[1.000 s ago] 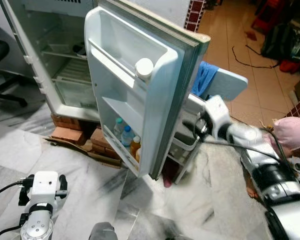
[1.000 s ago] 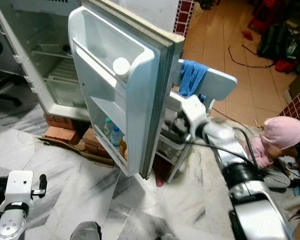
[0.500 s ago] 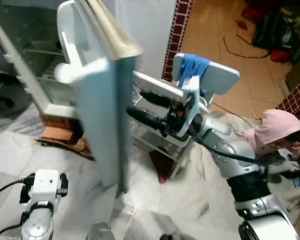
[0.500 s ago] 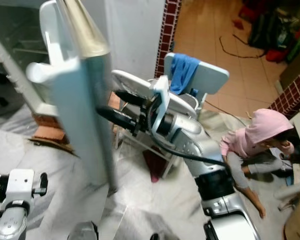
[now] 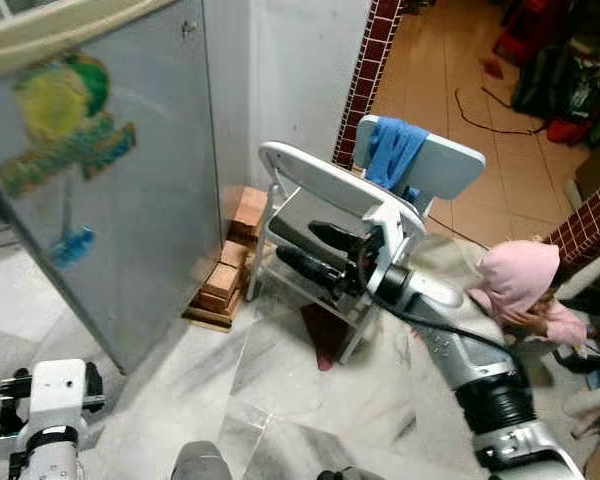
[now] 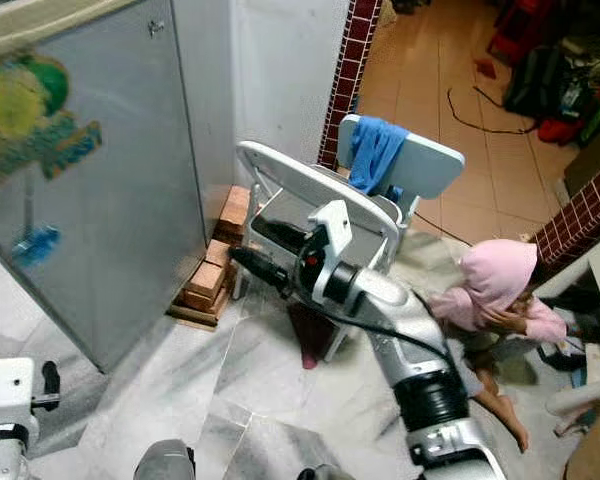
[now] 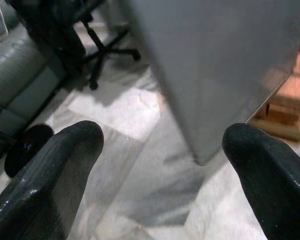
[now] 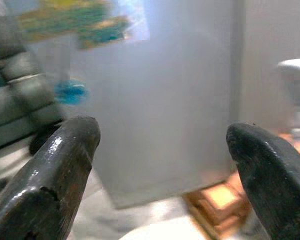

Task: Restocking fridge

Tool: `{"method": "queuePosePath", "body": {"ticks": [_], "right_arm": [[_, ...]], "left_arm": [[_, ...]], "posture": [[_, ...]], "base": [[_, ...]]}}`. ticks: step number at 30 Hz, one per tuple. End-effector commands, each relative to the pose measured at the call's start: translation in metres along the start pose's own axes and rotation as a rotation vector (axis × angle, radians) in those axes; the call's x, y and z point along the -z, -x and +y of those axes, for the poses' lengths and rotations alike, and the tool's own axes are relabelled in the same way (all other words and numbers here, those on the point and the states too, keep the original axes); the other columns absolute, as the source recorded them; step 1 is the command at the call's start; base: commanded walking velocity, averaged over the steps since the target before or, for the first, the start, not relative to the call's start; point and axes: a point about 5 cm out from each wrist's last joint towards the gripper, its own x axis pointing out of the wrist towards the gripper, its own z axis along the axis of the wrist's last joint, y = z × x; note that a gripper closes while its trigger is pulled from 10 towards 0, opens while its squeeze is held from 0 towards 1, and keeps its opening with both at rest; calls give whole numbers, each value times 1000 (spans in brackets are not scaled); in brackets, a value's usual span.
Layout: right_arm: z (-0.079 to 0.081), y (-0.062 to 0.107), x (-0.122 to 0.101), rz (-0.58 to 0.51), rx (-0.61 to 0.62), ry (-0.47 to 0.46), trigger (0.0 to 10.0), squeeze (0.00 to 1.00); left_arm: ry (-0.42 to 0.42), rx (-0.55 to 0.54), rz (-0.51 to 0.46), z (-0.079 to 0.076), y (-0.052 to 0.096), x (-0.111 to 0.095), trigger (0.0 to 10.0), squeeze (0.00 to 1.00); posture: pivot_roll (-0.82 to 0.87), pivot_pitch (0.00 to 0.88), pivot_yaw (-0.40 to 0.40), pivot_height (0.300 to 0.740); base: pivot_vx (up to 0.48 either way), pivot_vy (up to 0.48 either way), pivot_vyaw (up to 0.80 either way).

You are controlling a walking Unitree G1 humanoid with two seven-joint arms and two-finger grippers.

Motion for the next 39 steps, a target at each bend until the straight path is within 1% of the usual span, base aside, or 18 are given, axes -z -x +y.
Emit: {"method": "queuePosePath", "body": {"ticks": [1,2,3,4,5,6,7,10,14,15,17,20,26,30,32,35,37,39], "right_arm": [[-13,10,-4,-45,162,63,10000,0],[-13,13,-3,-49,204,79,10000,0],[-13,13,-3,-49,204,79,10000,0],[-15,20,3,-51,300,112,10000,0],[-15,26,9,-58,364,87,10000,0],[-15,28,11,-60,383,77,10000,0],[-16,32,15,-63,430,75,10000,0],[-13,36,20,-79,472,81,10000,0],[-13,38,25,-73,518,78,10000,0],[-13,38,25,-73,518,78,10000,0],[-18,38,21,-102,579,72,10000,0],[-20,38,20,-106,594,79,10000,0],[-25,40,20,-104,618,92,10000,0],[-25,41,22,-98,623,97,10000,0],[-27,41,23,-95,624,100,10000,0],[-29,42,24,-94,634,103,10000,0],[-32,45,24,-98,659,102,10000,0],[-35,51,25,-103,692,99,10000,0]], "left_arm": [[-3,58,-95,-9,-5,-21,10000,0],[-13,72,-118,-12,-7,-26,10000,0],[-13,72,-118,-12,-7,-26,10000,0],[-16,83,-140,-16,-12,-33,10000,0],[-2,86,-141,-20,-15,-36,10000,0],[3,86,-141,-21,-16,-37,10000,0],[10,96,-154,-23,-17,-40,10000,0],[21,122,-178,-28,-18,-46,10000,0],[-21,128,-258,-29,-21,-65,10000,0],[-21,128,-258,-29,-21,-65,10000,0],[7,119,-264,-27,-25,-71,10000,0],[11,131,-265,-29,-26,-72,10000,0],[44,141,-296,-35,-28,-84,10000,0],[44,162,-301,-40,-29,-85,10000,0],[42,194,-323,-45,-28,-88,10000,0],[40,220,-350,-48,-26,-92,10000,0],[80,281,-385,-56,-24,-99,10000,0],[82,338,-430,-63,-21,-107,10000,0]], "posture": [[226,100,-84,740],[222,100,-81,740],[222,100,-81,740],[214,96,-78,740],[205,93,-75,740],[205,93,-75,740],[196,93,-71,740],[184,91,-65,740],[165,93,-46,740],[165,93,-46,740],[166,89,-46,740],[160,85,-46,740],[155,78,-48,740],[148,71,-46,740],[150,63,-49,740],[149,60,-49,740],[150,55,-51,740],[147,49,-52,740]], "base": [[0,480,0],[0,480,0],[0,480,0],[0,480,0],[0,480,0],[0,480,0],[0,480,0],[0,480,0],[0,480,0],[0,480,0],[0,480,0],[0,480,0],[0,480,0],[0,480,0],[0,480,0],[0,480,0],[0,480,0],[0,480,0]]}}
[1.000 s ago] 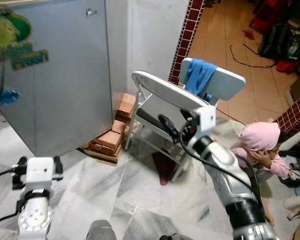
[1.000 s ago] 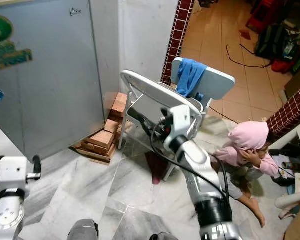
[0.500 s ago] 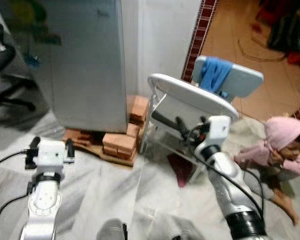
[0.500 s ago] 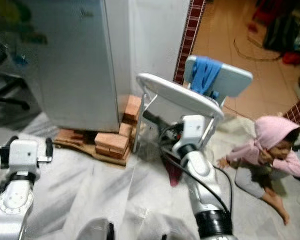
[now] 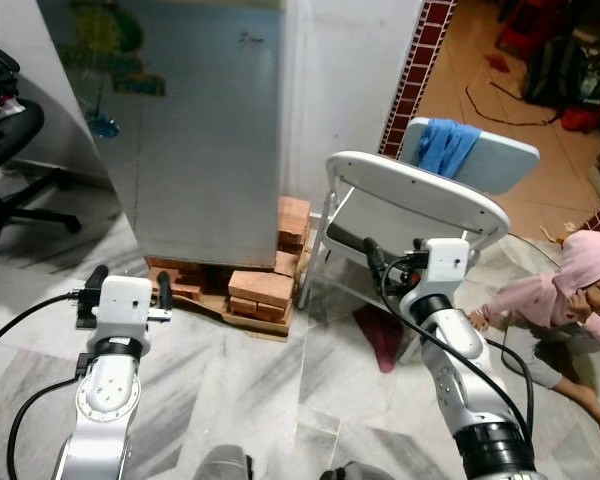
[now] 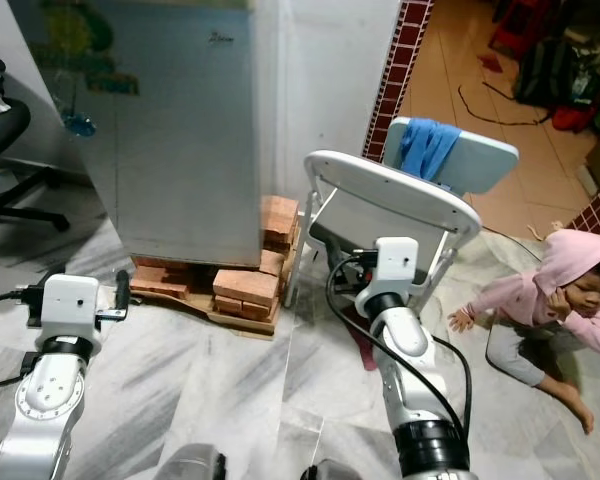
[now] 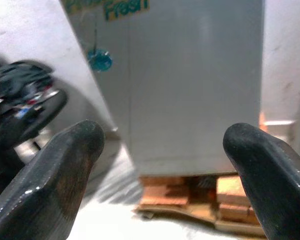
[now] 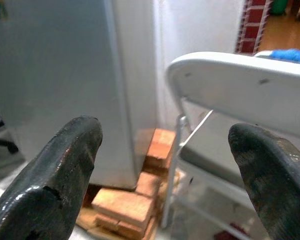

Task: Restocking fridge

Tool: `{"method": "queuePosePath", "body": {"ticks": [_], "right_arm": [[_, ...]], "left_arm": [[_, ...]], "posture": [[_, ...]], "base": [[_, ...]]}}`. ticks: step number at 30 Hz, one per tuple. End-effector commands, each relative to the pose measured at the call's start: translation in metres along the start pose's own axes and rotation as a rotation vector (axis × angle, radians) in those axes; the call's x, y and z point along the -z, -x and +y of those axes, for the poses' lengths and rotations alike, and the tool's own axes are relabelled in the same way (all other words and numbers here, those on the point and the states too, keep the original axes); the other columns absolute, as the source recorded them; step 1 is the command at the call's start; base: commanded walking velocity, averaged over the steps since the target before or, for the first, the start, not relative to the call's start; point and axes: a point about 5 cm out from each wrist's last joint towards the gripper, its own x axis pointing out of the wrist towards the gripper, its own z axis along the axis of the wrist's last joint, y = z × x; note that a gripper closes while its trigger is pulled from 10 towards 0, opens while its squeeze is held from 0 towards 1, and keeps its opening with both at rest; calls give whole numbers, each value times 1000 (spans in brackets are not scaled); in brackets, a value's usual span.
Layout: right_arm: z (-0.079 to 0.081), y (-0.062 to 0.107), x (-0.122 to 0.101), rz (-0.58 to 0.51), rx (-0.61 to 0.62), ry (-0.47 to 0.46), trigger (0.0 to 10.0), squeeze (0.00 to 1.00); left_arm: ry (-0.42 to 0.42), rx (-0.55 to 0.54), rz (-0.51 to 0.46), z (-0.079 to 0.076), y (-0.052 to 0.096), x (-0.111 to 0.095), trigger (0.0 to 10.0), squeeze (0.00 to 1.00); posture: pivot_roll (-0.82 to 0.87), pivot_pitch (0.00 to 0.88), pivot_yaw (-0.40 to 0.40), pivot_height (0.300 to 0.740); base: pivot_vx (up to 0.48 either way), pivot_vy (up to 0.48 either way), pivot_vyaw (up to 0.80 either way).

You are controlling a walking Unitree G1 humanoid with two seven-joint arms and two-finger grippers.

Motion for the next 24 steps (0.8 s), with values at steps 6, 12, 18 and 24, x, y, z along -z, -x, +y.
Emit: {"method": "queuePosePath", "body": {"ticks": [6,12,18,24], "right_arm": [[-11,13,5,5,66,9,10000,0],[-17,21,11,18,115,11,10000,0],[-17,27,13,23,137,7,10000,0],[-14,24,9,13,125,16,10000,0]], "left_arm": [[-22,47,-51,-6,-2,-7,10000,0],[-15,61,-44,-6,0,-5,10000,0],[-5,76,-40,-12,3,-3,10000,0],[-16,64,-73,-6,-8,-8,10000,0]], "posture": [[135,39,-42,740],[120,42,-21,740],[105,41,-19,740],[102,43,-34,740]], "base": [[0,480,0],[0,480,-385],[0,480,-772],[0,480,-800]]}}
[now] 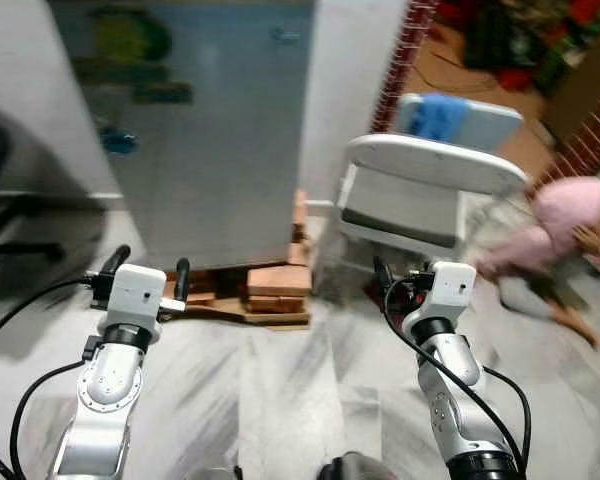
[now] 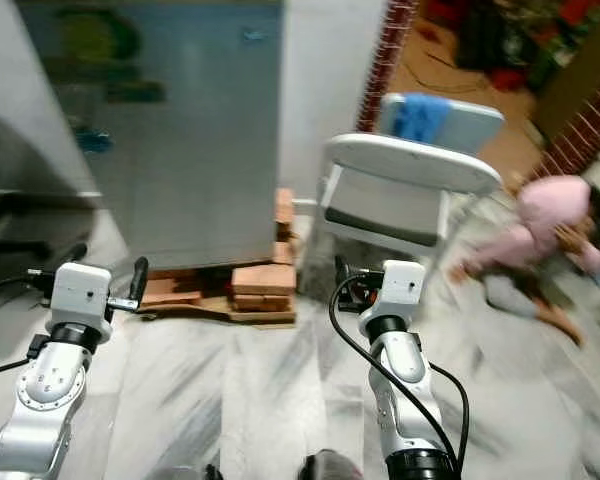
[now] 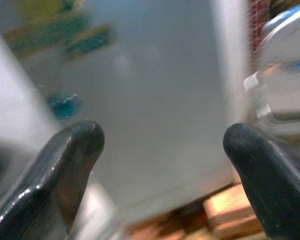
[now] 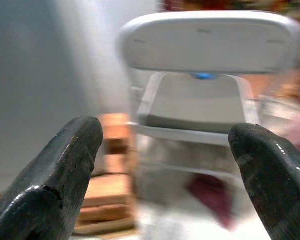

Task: Restocking fridge

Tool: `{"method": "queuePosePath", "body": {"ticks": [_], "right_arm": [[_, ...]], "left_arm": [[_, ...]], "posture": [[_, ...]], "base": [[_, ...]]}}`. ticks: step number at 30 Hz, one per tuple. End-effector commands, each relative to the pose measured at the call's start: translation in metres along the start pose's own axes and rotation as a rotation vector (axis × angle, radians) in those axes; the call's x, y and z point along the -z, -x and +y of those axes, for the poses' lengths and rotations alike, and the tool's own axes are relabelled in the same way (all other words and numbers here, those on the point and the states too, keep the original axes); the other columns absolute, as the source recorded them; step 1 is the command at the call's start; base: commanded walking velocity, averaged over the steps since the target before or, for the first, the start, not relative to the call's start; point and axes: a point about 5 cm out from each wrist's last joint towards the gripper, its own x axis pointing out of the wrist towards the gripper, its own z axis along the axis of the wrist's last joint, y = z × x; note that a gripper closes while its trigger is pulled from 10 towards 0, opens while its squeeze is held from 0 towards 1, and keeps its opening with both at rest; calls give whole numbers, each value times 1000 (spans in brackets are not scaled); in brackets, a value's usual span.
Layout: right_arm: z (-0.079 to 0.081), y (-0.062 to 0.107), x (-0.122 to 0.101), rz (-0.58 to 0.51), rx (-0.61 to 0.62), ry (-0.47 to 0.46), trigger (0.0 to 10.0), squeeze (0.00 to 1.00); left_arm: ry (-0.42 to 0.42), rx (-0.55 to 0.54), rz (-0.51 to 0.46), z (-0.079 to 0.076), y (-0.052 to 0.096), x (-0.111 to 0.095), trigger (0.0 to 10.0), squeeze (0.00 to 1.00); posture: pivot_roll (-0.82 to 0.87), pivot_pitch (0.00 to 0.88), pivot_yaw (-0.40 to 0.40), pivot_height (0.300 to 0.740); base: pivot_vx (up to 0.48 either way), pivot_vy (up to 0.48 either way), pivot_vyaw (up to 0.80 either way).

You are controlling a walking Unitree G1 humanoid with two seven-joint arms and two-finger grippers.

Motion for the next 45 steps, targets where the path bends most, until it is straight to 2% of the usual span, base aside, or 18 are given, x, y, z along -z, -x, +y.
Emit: {"method": "queuePosePath", "body": {"ticks": [1,14,22,27,39,45], "right_arm": [[5,-3,-6,-22,-5,-9,10000,0],[4,-1,-3,-13,7,-10,10000,0],[3,5,1,4,22,-14,10000,0],[5,9,3,11,20,-14,10000,0],[-4,10,0,0,68,-15,10000,0],[-4,16,4,6,79,-16,10000,0]], "left_arm": [[-29,-15,5,9,2,3,10000,0],[5,48,-7,-6,3,3,10000,0],[68,129,8,-19,12,4,10000,0],[82,125,12,-19,13,5,10000,0],[76,110,13,-8,9,8,10000,0],[70,124,24,-11,11,11,10000,0]], "posture": [[104,45,-33,740],[95,43,-29,740],[88,57,-40,740],[85,60,-43,740],[74,56,-28,740],[64,54,-18,740]], "base": [[0,259,-800],[0,97,-800],[0,0,-800],[0,-373,-800],[0,0,-800],[0,0,-800]]}}
